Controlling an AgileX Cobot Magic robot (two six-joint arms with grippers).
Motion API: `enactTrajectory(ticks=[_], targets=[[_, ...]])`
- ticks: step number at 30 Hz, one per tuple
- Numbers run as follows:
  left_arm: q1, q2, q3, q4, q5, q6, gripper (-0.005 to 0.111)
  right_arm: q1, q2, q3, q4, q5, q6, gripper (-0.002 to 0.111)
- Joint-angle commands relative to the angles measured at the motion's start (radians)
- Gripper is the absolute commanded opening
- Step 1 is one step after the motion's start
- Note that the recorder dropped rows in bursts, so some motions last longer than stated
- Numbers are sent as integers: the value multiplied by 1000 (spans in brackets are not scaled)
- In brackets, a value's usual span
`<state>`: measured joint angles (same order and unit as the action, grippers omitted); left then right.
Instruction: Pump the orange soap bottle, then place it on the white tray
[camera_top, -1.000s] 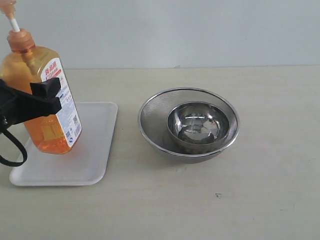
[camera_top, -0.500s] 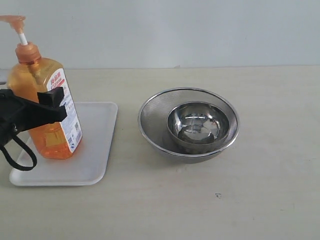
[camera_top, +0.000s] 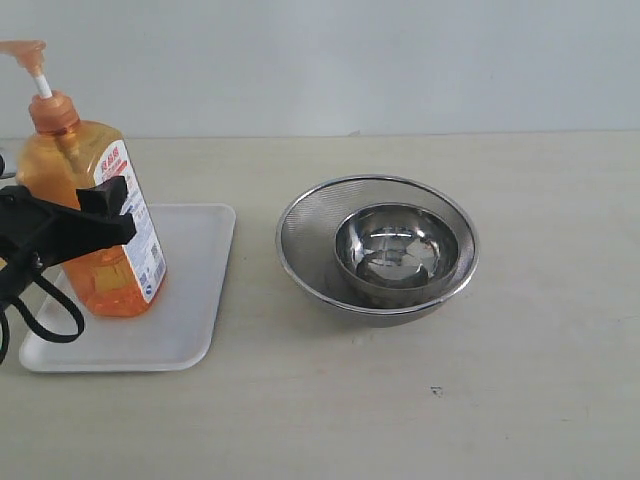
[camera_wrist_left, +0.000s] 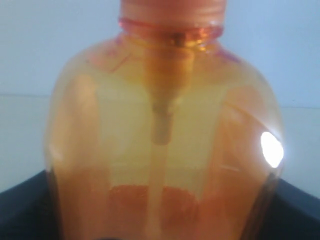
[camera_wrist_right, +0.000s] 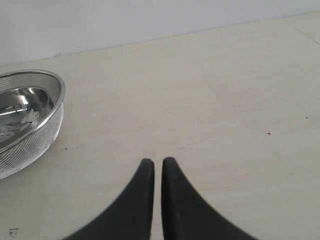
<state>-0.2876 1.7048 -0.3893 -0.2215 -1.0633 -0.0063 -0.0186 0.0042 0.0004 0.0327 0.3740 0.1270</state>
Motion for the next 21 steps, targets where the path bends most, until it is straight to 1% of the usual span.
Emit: enactTrajectory(ticks=[1,19,21], targets=[[-2,-6,-13,1,-94,-19,5,-3,-4,0,0,-4,-2,1],[-2,-6,-13,1,-84,-22,5,-3,-4,0,0,-5,-2,1],[-2,-6,-13,1,-85,-22,7,-3,-4,0,0,-5,-2,1]])
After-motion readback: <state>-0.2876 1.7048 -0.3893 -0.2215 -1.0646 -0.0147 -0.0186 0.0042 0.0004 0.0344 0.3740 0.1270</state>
